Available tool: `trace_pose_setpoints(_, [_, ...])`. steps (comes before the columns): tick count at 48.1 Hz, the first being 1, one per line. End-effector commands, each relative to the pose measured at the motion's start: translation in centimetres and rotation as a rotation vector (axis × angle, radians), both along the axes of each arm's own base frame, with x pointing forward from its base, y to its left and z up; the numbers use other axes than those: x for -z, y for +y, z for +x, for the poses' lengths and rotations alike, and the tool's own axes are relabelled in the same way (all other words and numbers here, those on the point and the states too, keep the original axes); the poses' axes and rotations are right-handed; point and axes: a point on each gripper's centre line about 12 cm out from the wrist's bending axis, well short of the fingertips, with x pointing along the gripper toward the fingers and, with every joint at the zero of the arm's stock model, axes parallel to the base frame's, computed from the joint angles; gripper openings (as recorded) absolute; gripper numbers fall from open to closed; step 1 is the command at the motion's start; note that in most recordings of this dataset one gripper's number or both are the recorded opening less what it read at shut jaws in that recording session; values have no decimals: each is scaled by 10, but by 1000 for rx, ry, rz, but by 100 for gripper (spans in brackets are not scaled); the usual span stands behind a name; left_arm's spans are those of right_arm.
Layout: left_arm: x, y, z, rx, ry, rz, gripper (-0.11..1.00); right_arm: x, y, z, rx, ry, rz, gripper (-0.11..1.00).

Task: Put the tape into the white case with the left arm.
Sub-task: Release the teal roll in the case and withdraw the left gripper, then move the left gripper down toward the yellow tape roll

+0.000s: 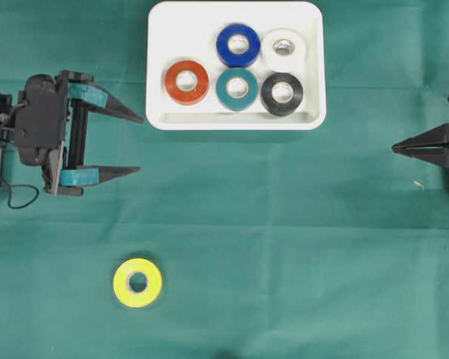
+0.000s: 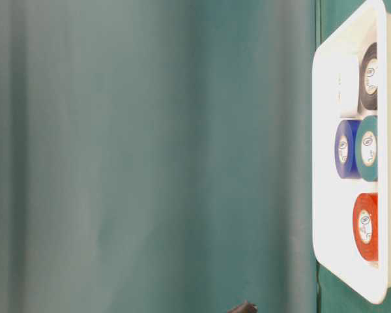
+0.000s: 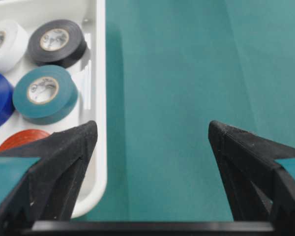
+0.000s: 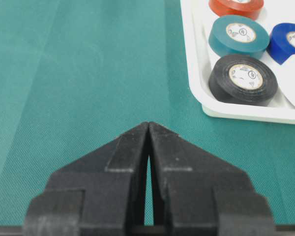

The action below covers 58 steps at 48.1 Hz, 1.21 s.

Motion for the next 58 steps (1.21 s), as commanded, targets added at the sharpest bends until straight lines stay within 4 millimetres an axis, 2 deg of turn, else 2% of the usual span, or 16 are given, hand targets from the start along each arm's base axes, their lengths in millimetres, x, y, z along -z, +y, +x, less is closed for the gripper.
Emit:
trace_pose_setpoints(1, [-5,-5,2,14,-21,-10,100,-4,0,2,2,-14,-2,-9])
trace_pose_setpoints(14, [2,-34,-11,112,-4,-48,100,-4,0,2,2,-12,-2,-9])
trace_pose_setpoints(29, [-2,-59,-41,219,-46,-98,99,-5,-1,2,3,-15,-2,-9])
trace_pose_setpoints(47, [0,-59,-78,269,-100,-108,99,-5,0,2,2,-15,-2,-9])
trace_pose_setpoints(58, [5,-59,-79,269,-67,-101,99,-4,0,2,2,-14,-2,-9])
